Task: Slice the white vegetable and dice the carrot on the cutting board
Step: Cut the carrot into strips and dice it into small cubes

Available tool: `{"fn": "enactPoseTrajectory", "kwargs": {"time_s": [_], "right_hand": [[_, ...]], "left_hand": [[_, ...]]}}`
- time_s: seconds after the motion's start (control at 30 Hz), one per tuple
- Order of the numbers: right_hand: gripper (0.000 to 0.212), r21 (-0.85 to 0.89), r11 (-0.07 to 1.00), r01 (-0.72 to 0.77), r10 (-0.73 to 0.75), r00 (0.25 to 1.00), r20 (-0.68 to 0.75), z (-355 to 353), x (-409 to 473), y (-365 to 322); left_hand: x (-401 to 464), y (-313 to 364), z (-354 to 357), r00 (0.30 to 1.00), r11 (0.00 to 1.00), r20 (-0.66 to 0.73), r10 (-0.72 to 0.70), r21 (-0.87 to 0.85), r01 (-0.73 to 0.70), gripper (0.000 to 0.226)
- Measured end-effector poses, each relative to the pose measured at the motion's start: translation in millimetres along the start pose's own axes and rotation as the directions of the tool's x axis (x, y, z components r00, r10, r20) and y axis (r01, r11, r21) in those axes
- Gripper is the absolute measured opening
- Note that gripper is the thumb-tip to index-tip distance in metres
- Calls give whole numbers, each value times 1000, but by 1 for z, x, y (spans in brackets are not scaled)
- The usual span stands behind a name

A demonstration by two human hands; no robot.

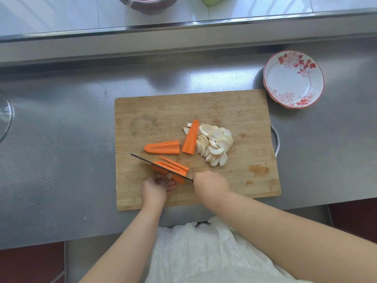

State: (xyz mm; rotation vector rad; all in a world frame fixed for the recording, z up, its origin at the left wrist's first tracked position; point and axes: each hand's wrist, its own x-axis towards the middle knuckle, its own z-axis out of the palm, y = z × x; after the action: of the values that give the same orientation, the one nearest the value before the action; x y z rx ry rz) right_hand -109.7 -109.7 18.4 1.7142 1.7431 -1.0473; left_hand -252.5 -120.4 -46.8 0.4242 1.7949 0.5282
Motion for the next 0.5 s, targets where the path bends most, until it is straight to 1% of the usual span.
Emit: {"fn": "enactPoseTrajectory", "kwargs": {"time_s": [0.2, 0.27, 0.33, 0.4, 0.43, 0.47, 0.5], "right_hand": [[24, 9, 1000, 11, -11, 1000, -19, -6, 2, 0], [20, 5, 1000, 17, -17, 1000, -15, -5, 5, 3], [16, -6, 1000, 6, -6, 1000, -17, -4, 8, 7], [26, 6, 1000, -11, 11, 1000, -17, -4, 10, 9], [26, 14, 1000, -15, 15, 1000, -18, -4, 10, 8], [21, 15, 1000, -13, 13, 1000, -25, -4, 10, 8], [16, 10, 1000, -7, 8, 999, -32, -3, 9, 7]], "left_hand": [[1, -2, 2, 1000, 1000, -3, 20, 1, -20, 15], [1, -4, 1, 1000, 1000, -6, 30, -6, -30, 15], [1, -7, 2, 998, 998, -12, 59, 26, -59, 15], [0, -9, 2, 996, 994, -15, 89, 67, -88, 16], [0, -10, 2, 995, 992, -14, 97, 79, -95, 19], [-2, -10, 1, 994, 991, -21, 105, 87, -103, 23], [-4, -9, -2, 989, 986, -56, 134, 111, -128, 30]]}}
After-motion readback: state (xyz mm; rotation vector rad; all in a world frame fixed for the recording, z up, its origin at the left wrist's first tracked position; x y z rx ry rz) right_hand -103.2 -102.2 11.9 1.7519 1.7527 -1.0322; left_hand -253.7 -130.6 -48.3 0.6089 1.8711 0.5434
